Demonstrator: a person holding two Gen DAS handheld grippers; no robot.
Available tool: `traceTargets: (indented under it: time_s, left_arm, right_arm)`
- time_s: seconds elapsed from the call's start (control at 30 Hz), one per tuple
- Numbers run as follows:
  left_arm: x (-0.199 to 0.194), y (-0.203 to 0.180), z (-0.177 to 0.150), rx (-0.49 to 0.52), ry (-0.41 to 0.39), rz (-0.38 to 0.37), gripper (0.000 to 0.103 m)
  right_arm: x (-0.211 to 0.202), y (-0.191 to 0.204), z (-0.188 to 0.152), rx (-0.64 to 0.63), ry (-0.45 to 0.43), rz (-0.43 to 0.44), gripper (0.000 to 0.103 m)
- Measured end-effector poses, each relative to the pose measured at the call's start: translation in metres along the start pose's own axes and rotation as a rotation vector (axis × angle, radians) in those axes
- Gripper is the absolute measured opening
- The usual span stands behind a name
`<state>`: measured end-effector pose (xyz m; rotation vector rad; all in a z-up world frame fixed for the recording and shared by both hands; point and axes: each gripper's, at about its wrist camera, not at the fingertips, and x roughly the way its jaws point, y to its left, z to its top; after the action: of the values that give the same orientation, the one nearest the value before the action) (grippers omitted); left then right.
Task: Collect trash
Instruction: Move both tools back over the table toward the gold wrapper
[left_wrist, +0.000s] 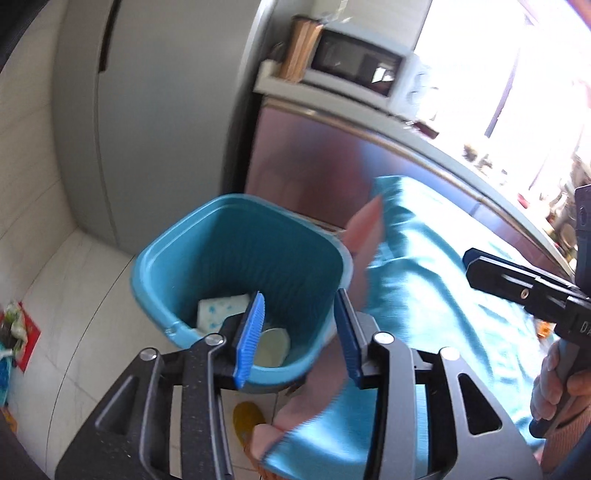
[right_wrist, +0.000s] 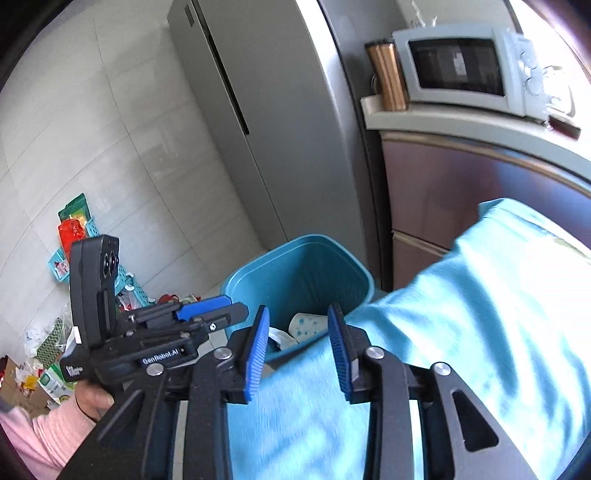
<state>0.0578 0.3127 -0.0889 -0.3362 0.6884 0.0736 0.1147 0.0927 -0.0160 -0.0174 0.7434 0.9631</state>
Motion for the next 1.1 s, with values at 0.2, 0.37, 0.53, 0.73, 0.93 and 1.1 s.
traceTargets:
  time_s: [0.2, 0.37, 0.53, 0.73, 0.93, 1.1]
  left_arm:
    - [-0.015, -0.053, -0.002, 0.084, -0.024, -0.132, 0.046]
    - [-0.009, -0.103, -0.009, 0.154, 0.004, -0.236, 0.046]
    - [-0.002, -0.153, -0.02, 0.222, 0.044, -0.317, 0.046]
    - [0.0, -0.209, -0.041, 0.31, 0.095, -0.418, 0.046]
    - [0.005, -0.27, -0.069, 0.405, 0.169, -0.552, 0.047]
    - [0.009, -0.321, -0.101, 0.496, 0.255, -0.661, 0.049]
  right_arm:
    - [-0.056, -0.012, -0.027, 0.022, -0.068, -0.075, 0.043]
    - [-0.1, -0.03, -0.052, 0.075, -0.108, -0.163, 0.043]
    - [-0.147, -0.05, -0.08, 0.143, -0.159, -0.251, 0.043]
    - [-0.207, -0.085, -0.118, 0.259, -0.207, -0.4, 0.043]
    - [-0.259, -0.129, -0.161, 0.428, -0.244, -0.551, 0.043]
    - [-0.29, -0.152, -0.196, 0.518, -0.255, -0.645, 0.043]
